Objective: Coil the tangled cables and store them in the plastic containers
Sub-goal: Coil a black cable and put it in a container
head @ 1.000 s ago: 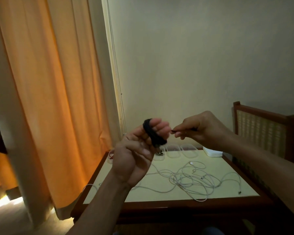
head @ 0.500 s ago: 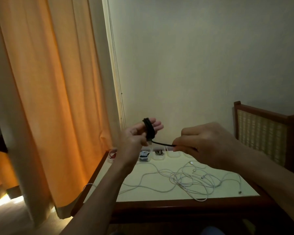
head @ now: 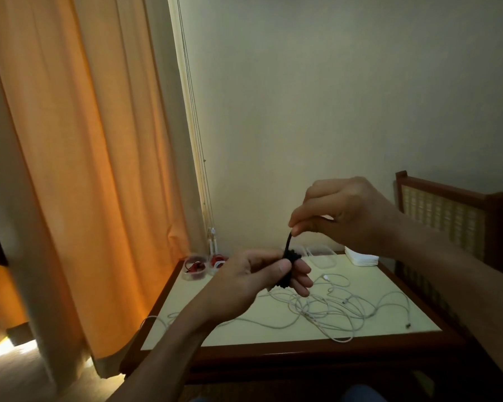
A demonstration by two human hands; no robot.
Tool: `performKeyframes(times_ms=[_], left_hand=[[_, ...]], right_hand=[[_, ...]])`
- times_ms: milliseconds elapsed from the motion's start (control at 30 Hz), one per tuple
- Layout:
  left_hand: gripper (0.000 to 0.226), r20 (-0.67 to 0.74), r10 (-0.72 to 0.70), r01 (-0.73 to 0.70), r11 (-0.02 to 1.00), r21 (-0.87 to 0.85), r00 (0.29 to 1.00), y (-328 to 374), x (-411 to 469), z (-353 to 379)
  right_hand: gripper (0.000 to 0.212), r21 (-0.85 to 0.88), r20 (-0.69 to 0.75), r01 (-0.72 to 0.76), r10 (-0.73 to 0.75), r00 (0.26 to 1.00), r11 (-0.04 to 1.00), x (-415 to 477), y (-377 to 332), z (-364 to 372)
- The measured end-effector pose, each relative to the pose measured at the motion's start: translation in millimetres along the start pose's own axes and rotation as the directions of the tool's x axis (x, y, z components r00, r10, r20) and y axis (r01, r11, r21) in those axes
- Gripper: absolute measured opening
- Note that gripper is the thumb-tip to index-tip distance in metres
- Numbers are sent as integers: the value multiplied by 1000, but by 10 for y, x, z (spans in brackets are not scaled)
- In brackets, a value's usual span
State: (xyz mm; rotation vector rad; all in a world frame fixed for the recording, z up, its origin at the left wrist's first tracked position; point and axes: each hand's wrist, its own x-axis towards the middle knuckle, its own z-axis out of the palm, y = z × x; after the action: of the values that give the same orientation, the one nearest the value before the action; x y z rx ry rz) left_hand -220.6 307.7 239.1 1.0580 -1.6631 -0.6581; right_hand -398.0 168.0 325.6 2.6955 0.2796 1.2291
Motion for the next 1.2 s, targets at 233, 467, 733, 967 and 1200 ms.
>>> performKeyframes(times_ms=[233, 467, 733, 967, 1200], left_hand=[[32, -127, 64, -121, 846, -520, 990, 43, -46, -6], [37, -204, -34, -150, 565, -811, 978, 129, 42, 97], [38, -229, -154, -53, 712, -701, 961, 178, 115, 111], [35, -249, -172, 45, 893, -448, 953, 199, 147, 113], [45, -424, -101, 138, 989, 59, 900, 159, 150, 270]], right_hand=[[17, 278, 25, -297, 302, 953, 913, -60, 98, 103], [24, 660, 280, -591, 577, 767, 464, -151, -293, 326], [24, 663, 262, -653, 704, 661, 366, -215, -521, 337], [32, 661, 344, -684, 686, 641, 308, -297, -462, 372], [31, 563, 243, -685, 699, 672, 463, -389, -365, 396]])
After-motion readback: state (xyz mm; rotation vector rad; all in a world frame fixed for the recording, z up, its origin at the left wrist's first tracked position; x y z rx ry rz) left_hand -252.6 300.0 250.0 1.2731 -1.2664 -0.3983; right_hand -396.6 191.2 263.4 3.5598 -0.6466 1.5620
